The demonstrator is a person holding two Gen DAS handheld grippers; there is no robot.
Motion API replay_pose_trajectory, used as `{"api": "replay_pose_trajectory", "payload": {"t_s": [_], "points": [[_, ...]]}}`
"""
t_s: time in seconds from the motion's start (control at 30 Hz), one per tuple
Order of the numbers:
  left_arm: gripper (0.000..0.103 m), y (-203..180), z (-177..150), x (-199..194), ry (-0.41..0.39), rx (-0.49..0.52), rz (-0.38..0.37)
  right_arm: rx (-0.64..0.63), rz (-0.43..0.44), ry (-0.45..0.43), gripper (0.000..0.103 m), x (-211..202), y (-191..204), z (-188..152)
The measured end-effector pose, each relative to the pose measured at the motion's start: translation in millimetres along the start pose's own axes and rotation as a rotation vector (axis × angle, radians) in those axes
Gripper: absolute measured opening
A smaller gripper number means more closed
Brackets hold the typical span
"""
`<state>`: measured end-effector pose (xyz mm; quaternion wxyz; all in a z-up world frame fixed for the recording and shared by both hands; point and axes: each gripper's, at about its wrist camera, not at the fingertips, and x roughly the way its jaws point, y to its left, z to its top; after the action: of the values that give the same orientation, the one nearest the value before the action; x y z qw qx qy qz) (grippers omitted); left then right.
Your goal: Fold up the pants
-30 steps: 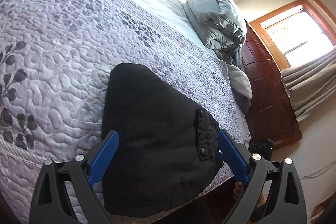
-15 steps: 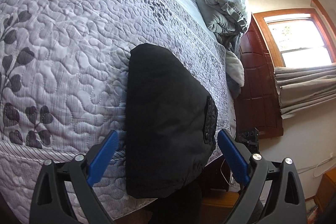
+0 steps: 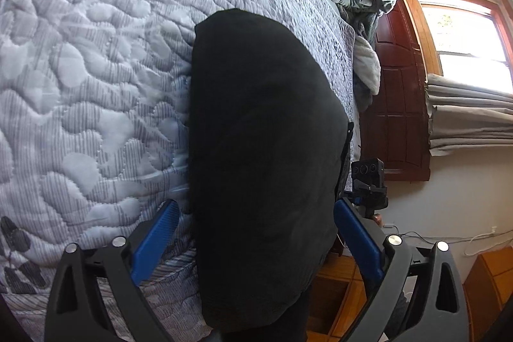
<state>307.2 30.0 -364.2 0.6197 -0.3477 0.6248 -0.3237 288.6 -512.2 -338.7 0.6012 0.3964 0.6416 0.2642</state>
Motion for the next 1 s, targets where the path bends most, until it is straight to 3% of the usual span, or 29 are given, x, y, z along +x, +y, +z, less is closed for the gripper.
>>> {"api": "replay_pose_trajectory", "payload": {"t_s": [0.37,0.57,0.63,0.67,0.8,0.9,1.0], "points": [[0.099,-2.8,11.1,39.6,0.088,0.003,-0.022,-0.006,0.061,0.042,0.101,34.4,13.9,14.3],[0.098,-9.0,5.0,42.9,0.046,0.017,0.023,-0.041,0.041,0.045,0.101,41.6,25.3,17.3],[0.090,-13.0,1.7,45.1,0.037,0.036,0.059,-0.048,0.037,0.032,0.101,39.7,24.4,17.0],[0.083,-12.5,2.6,44.9,0.032,0.026,0.065,-0.053,0.023,0.026,0.097,39.6,25.4,15.9],[0.054,-12.6,0.3,40.8,0.009,-0.006,0.056,-0.091,0.005,0.010,0.062,37.5,39.0,7.6],[0.041,-21.2,-2.1,36.1,-0.005,0.013,0.067,-0.118,0.014,-0.007,0.049,33.5,50.9,1.6],[0.036,-32.4,-1.9,27.1,-0.020,0.037,0.082,-0.144,0.019,-0.010,0.044,30.2,68.3,-0.2]]}}
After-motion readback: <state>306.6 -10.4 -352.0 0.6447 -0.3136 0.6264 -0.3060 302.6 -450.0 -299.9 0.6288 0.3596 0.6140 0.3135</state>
